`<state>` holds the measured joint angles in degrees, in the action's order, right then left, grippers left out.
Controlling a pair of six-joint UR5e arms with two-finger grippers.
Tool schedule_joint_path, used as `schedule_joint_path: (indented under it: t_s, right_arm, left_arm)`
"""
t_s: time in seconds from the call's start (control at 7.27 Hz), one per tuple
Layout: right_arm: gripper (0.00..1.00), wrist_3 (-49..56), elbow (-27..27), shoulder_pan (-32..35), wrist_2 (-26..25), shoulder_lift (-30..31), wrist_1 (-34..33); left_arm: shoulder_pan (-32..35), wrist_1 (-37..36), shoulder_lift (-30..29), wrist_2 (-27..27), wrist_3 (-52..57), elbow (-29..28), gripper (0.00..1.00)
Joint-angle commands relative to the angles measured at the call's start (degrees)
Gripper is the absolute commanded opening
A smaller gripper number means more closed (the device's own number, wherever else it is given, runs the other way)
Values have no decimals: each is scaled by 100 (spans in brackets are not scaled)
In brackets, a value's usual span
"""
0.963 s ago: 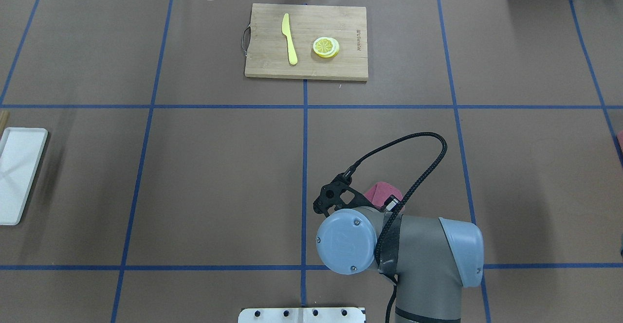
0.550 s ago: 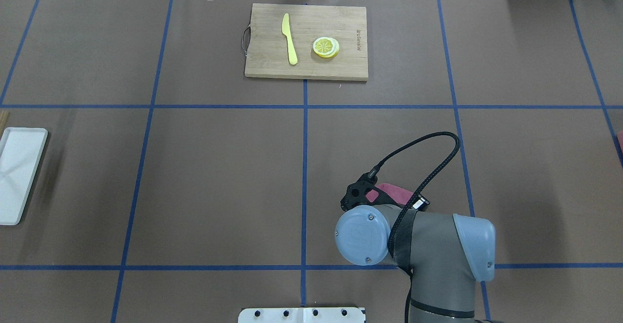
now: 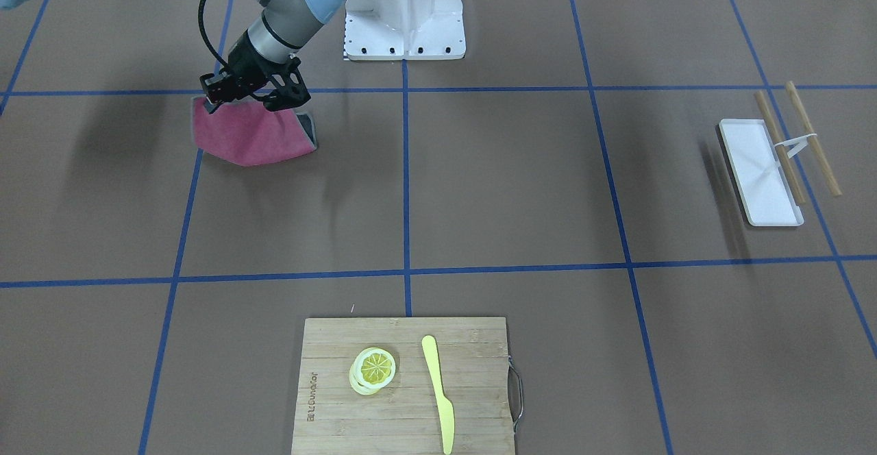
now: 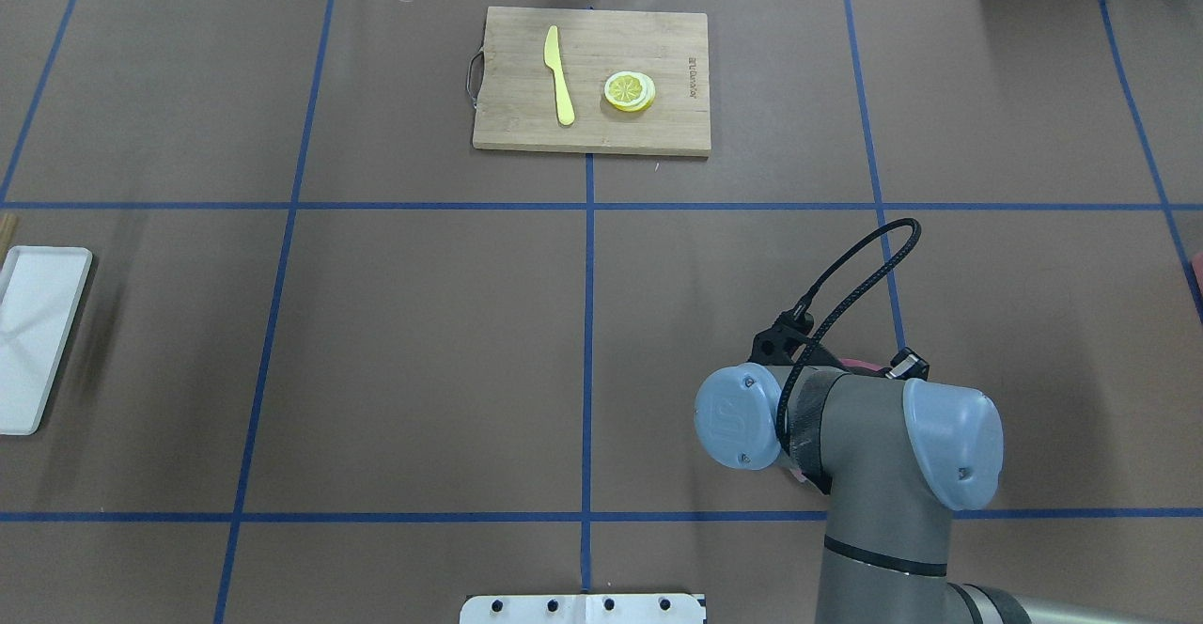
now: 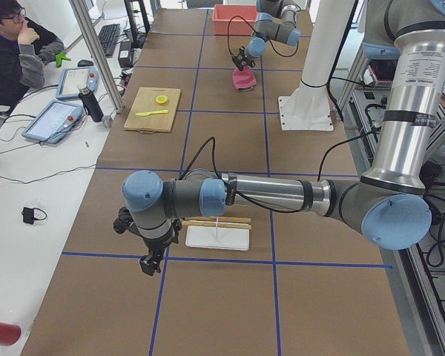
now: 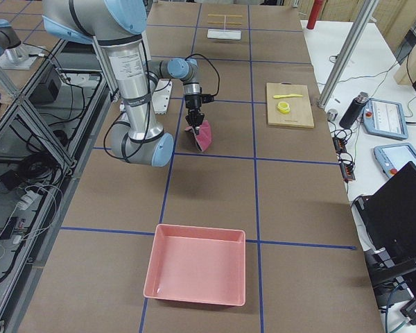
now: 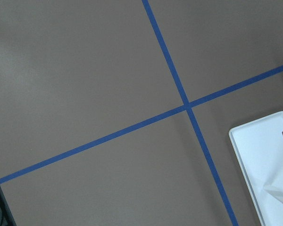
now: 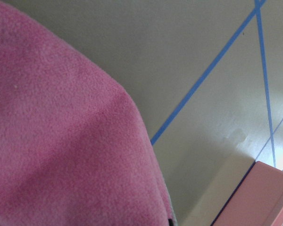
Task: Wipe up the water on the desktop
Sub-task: 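Rub the towel back and forth on the table with the right gripper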
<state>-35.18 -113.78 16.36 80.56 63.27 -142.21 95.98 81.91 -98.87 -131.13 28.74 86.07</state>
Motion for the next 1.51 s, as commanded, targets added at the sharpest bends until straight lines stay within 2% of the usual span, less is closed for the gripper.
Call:
schedule_joint_path:
  t_s: [0.0,0.41,0.55,0.83,1.1,1.38]
  right_arm:
    - [0,19,-143,16,-67,-164,461]
    - [0,-50,-136,-149,39,-201,3358]
    - [0,-68,-135,-212,73,-192,3706]
    - [0,-156,-153,-361,109,43,3483]
    - [0,-165,-232,-257,92,186,2029]
    - [0,-87,-600,-11,92,186,535]
  left_arm:
    - [-1,0,-1,0,0,7,99]
    - [-1,0,-1,0,0,15,99]
    - [-1,0,-1,-9,0,16,99]
    - [-1,0,-10,-9,0,16,99]
    - [-1,9,-27,-9,0,16,99]
    - [-1,0,-27,-9,-9,24,99]
